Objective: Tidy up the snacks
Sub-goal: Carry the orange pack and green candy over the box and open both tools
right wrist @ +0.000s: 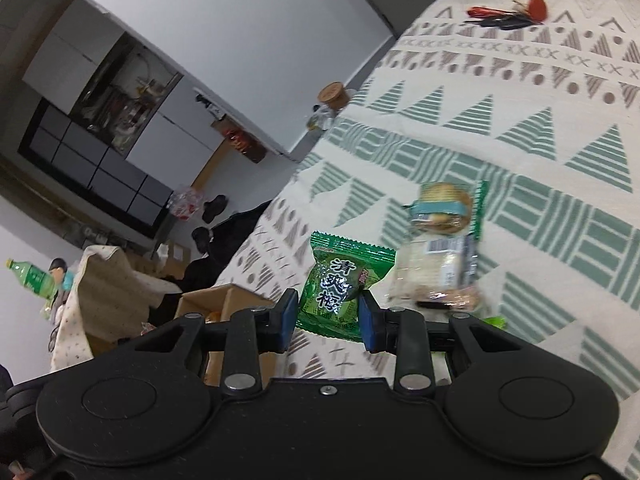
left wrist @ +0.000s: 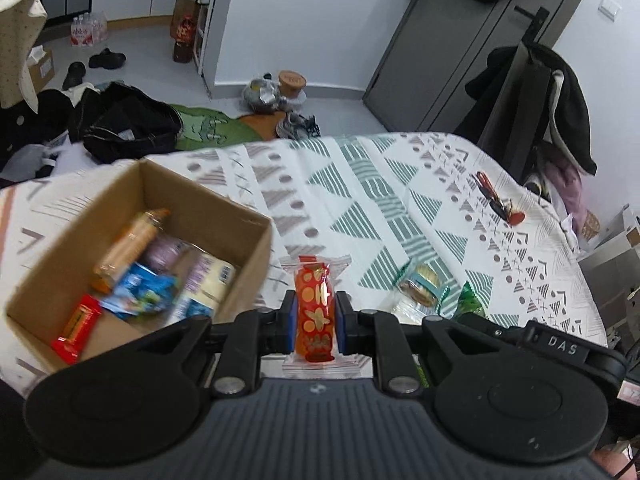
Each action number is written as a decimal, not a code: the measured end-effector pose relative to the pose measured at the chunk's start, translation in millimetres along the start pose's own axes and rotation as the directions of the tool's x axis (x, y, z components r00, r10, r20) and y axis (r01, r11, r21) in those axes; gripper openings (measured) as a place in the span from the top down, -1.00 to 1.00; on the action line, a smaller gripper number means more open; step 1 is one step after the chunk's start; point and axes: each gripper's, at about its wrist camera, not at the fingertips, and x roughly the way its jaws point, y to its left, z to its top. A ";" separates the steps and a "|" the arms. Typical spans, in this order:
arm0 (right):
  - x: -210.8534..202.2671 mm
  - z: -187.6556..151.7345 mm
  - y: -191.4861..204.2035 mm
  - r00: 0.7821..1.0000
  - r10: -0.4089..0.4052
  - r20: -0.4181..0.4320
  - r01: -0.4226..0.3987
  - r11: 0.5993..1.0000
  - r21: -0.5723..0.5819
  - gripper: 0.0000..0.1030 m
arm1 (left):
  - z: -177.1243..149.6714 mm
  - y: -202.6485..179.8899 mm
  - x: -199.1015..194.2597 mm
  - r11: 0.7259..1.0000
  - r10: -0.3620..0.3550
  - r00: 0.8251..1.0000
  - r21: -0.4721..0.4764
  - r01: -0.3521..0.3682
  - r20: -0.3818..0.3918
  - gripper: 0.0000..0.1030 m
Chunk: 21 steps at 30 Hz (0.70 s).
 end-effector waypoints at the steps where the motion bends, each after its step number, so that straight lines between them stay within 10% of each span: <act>1: -0.5 -1.8 4.2 1.000 0.001 0.001 -0.001 1.000 -0.006 0.38 | 1.5 3.9 -4.1 1.000 0.003 1.000 -0.001 -0.003 0.004 0.66; 21: 14.2 -36.4 95.0 0.999 0.038 -0.026 -0.041 0.992 -0.121 0.38 | 18.7 97.0 -38.0 0.997 0.034 0.999 -0.066 -0.036 -0.029 0.66</act>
